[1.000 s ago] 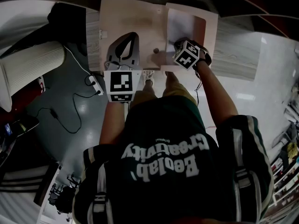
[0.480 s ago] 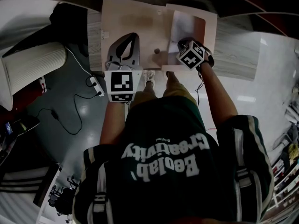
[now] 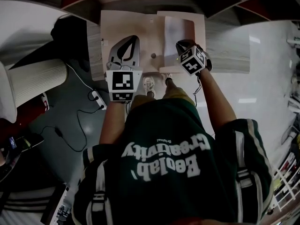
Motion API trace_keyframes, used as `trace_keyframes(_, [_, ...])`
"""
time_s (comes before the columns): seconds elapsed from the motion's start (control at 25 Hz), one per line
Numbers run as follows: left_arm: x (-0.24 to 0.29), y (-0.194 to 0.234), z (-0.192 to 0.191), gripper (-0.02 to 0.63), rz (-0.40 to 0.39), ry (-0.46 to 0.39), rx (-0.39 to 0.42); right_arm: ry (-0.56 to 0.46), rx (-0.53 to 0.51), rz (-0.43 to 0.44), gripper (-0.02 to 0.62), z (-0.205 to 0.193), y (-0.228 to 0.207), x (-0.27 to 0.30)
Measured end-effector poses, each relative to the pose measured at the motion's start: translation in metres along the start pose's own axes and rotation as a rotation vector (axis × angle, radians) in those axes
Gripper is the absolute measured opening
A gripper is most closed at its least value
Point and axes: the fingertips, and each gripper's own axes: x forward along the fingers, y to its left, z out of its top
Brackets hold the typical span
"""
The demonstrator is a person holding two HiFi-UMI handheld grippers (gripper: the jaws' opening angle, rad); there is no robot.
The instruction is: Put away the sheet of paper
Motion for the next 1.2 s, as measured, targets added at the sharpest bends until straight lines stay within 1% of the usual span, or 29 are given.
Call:
trace_keyframes(0.24, [-0.016,-0.014,0.018,0.018,-0.06,-0.054,0.029,-0.103,0.072,-0.112,0.038,0.022,0.007,-0.044])
trace_keyframes(0.48, [-0.032,-0.026,0.029,0.018,-0.113,-0.095,0.054,-0.203,0.127,-0.208,0.038,0.042,0.016,-0.083])
trace_keyframes(0.84, [-0.051,-0.04,0.044,0.018,-0.161,-0.151,0.068,-0.36,0.245,-0.355,0.038,0.061,0.021,-0.157])
trace_keyframes(1.04, [-0.063,-0.065,0.054,0.018,-0.175,-0.171,0.084,-0.461,0.254,-0.4,0.038,0.066,0.028,-0.202])
trace_keyframes(1.2, [-0.077,-0.093,0.062,0.018,-0.178,-0.187,0.098,-0.533,0.255,-0.413,0.038,0.059,0.036,-0.234])
